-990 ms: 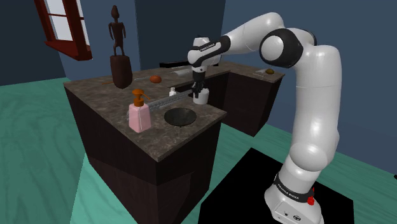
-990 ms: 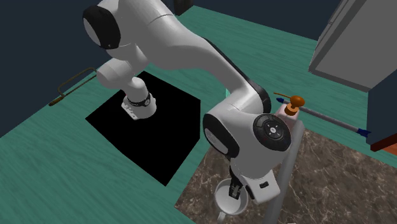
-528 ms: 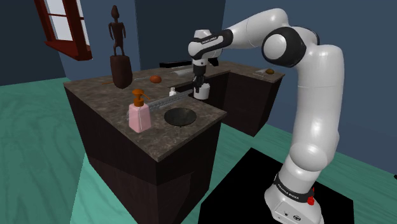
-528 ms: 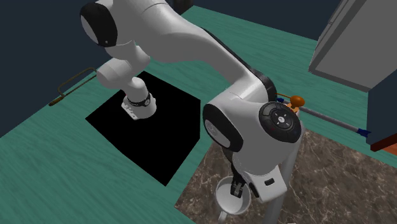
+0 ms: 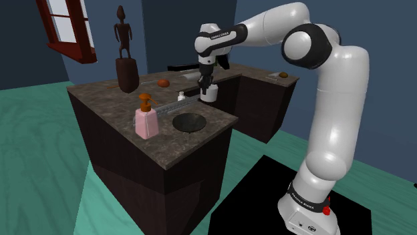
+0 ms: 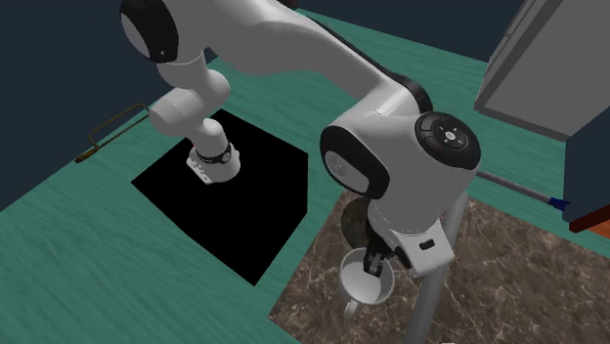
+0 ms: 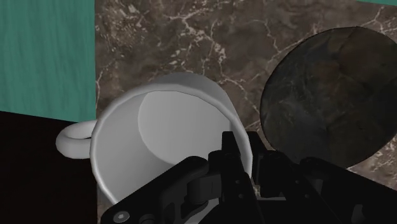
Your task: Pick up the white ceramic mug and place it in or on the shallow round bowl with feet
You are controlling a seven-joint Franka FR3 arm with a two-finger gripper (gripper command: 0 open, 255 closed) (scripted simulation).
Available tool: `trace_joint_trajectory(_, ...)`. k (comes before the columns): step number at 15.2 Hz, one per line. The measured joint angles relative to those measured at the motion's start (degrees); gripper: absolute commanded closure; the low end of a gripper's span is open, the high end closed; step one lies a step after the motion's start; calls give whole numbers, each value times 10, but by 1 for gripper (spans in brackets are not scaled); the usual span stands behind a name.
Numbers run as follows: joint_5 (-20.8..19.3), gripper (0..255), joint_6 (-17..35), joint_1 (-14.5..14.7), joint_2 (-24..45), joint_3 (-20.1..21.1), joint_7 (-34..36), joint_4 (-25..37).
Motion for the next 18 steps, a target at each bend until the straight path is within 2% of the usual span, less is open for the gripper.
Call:
trace_joint_trajectory(7, -13, 255, -6, 53, -46, 30, 85, -43)
trace_joint_trajectory(11, -18, 255, -15, 86, -53, 53, 142, -44)
trace_joint_trajectory(18, -20, 255, 19, 96, -56, 60, 162, -82)
